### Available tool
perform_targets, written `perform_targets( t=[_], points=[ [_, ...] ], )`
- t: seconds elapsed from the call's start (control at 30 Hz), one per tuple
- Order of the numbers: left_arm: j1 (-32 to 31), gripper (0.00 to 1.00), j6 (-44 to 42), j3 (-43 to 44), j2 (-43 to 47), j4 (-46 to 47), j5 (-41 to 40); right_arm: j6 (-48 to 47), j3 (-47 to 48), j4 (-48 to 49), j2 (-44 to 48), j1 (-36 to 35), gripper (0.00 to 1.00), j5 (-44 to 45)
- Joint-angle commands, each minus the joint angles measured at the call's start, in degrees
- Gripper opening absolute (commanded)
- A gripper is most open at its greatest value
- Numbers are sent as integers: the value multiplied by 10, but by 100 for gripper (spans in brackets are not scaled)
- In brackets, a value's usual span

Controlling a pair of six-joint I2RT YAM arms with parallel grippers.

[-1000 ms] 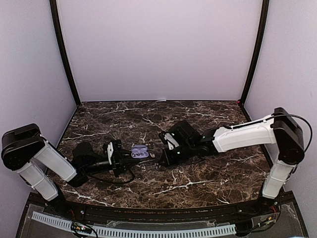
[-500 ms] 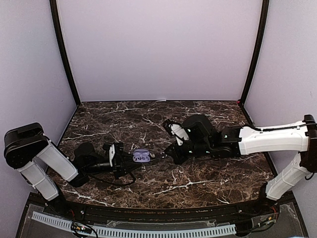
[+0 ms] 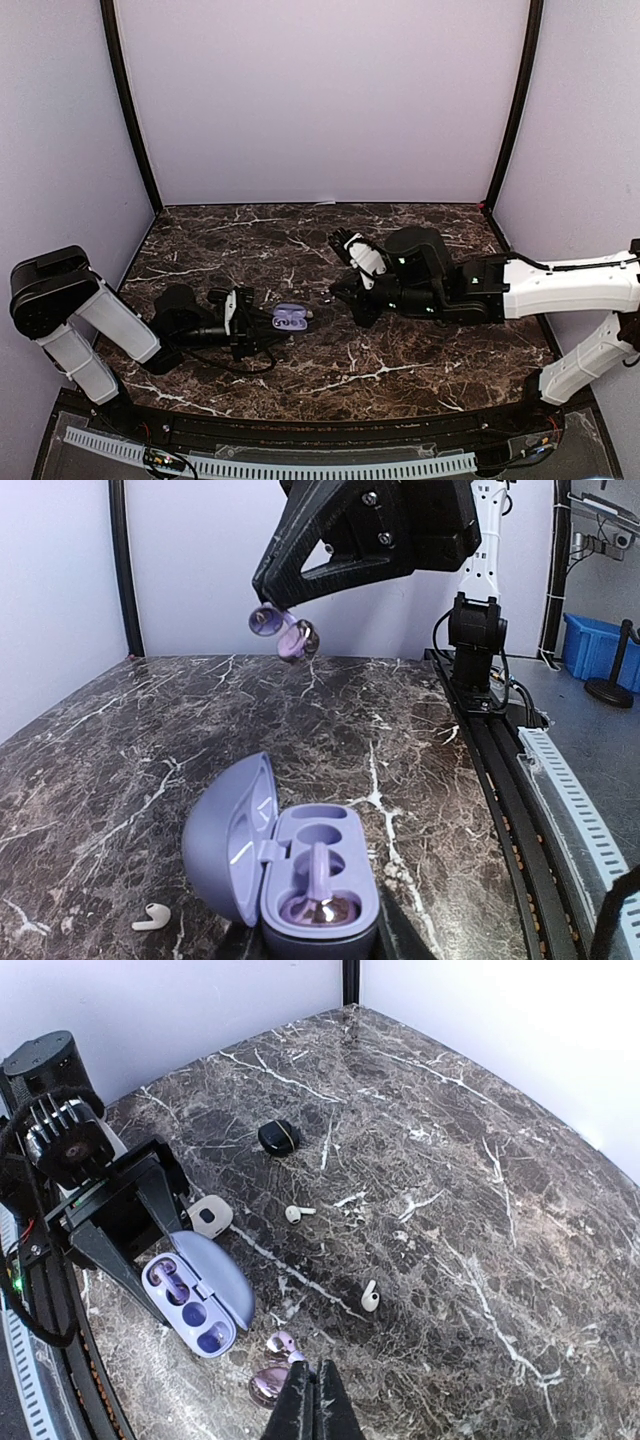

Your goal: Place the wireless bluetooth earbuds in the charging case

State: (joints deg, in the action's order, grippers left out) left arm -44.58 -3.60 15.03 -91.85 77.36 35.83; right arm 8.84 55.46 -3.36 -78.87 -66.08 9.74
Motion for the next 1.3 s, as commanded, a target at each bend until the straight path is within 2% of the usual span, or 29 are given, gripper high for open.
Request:
perform_targets(
  t=[0.0,0.23,0.43,0.7,0.87,1.27],
  points=[
    [-2,11,14,15,-4,-6,24,-43,-20,52,10,-8,0,3],
    [-2,11,17,25,-8,-26,32,-144,-42,109,9,-18,0,-17],
    [-2,11,20,34,-7,-48,34,-205,-10,78,-14,-25,0,-19],
    [-2,13,39,51,-4,-83,57,-271,-7,89,-21,-50,0,-21],
    [-2,13,46,64,-2,-115,58,-302,-1,84,-39,-72,0,10],
    [-2,13,39,56,2,-97,73,-331,-3,88,-72,-90,0,58]
  ],
)
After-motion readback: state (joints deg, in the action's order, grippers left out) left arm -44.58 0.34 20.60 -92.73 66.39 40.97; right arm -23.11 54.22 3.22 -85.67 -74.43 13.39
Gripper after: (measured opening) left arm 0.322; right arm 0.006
